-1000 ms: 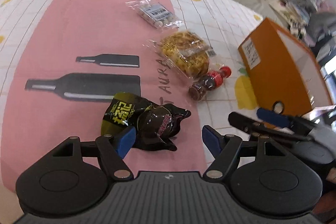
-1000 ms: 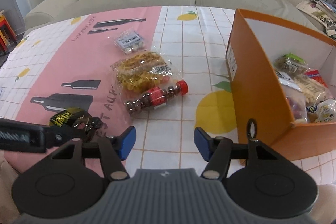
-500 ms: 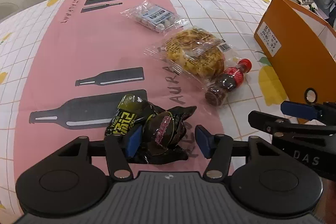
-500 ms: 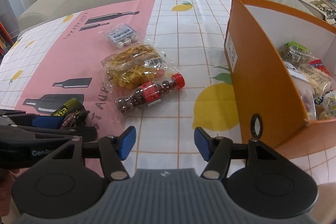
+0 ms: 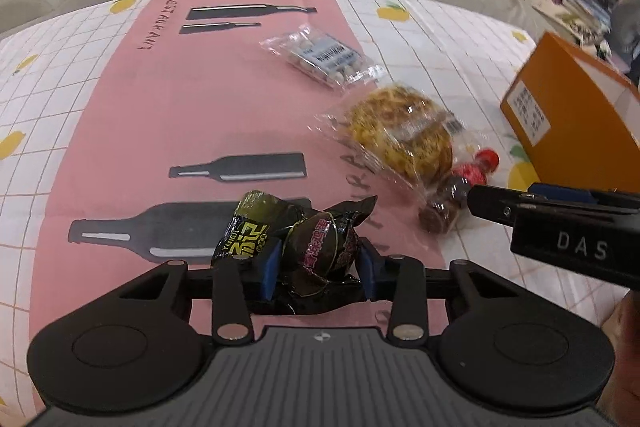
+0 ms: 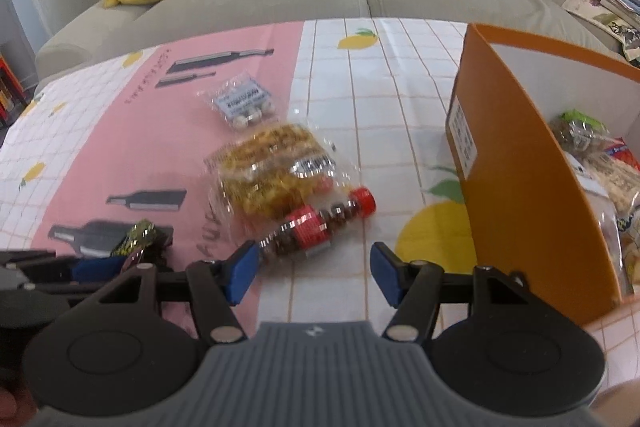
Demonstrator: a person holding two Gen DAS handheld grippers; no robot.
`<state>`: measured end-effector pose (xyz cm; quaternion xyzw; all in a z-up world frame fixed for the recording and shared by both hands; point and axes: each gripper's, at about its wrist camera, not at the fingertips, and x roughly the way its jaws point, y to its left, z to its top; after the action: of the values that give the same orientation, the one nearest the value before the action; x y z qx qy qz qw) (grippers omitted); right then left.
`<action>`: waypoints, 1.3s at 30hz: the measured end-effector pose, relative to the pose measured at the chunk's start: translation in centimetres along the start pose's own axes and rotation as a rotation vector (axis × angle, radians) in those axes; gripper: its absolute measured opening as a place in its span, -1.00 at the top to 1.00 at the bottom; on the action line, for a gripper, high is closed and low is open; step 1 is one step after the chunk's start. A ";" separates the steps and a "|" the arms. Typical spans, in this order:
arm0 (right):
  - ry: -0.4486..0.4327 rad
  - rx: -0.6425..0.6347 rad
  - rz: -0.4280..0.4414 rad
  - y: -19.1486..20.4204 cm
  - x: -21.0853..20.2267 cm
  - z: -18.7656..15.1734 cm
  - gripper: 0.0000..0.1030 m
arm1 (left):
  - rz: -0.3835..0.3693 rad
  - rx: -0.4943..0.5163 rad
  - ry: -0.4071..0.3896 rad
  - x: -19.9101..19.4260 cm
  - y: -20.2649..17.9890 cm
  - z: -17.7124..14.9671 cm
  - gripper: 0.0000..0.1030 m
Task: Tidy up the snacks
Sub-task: 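Grasp the dark candy bag with the left tool while the right tool grasps the red-capped bottle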
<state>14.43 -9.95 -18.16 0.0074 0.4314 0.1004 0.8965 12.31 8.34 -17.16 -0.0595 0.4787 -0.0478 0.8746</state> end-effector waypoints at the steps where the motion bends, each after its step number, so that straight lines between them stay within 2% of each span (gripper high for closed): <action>1: -0.001 0.015 0.003 0.0 0.2 0.2 -0.18 | -0.013 -0.015 -0.005 0.0 0.3 0.2 0.14; 4: 0.015 0.107 0.023 -0.5 0.8 0.9 -0.10 | -0.054 -0.056 -0.009 0.3 0.9 0.7 0.14; 7: 0.028 0.214 0.031 -1.3 1.7 1.5 -0.06 | -0.050 -0.052 -0.015 0.6 0.9 0.9 0.14; 11: 0.082 0.281 0.025 -1.6 3.3 2.0 0.15 | -0.054 -0.058 -0.019 0.8 1.1 0.9 0.14; 13: 0.092 0.296 0.028 -1.7 4.0 2.0 0.15 | -0.058 -0.062 -0.015 0.9 1.2 1.0 0.14; 21: 0.111 0.261 0.014 -1.6 4.5 1.4 0.24 | 0.008 0.016 -0.008 1.3 -0.4 1.0 0.12; 28: 0.117 0.214 0.003 -2.7 3.4 0.2 0.25 | 0.097 0.120 -0.052 2.2 -2.4 0.9 0.04; 31: 0.130 0.214 0.003 -3.3 3.2 0.0 0.27 | 0.130 0.185 -0.077 2.5 -3.4 0.6 0.07; 39: 0.146 0.185 0.011 -3.6 2.6 -0.5 0.35 | 0.105 0.115 -0.077 1.6 -2.7 0.8 0.12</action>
<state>16.26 -13.01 -20.88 0.0852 0.5031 0.0652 0.8575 13.76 5.44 -17.67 0.0142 0.4435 -0.0269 0.8958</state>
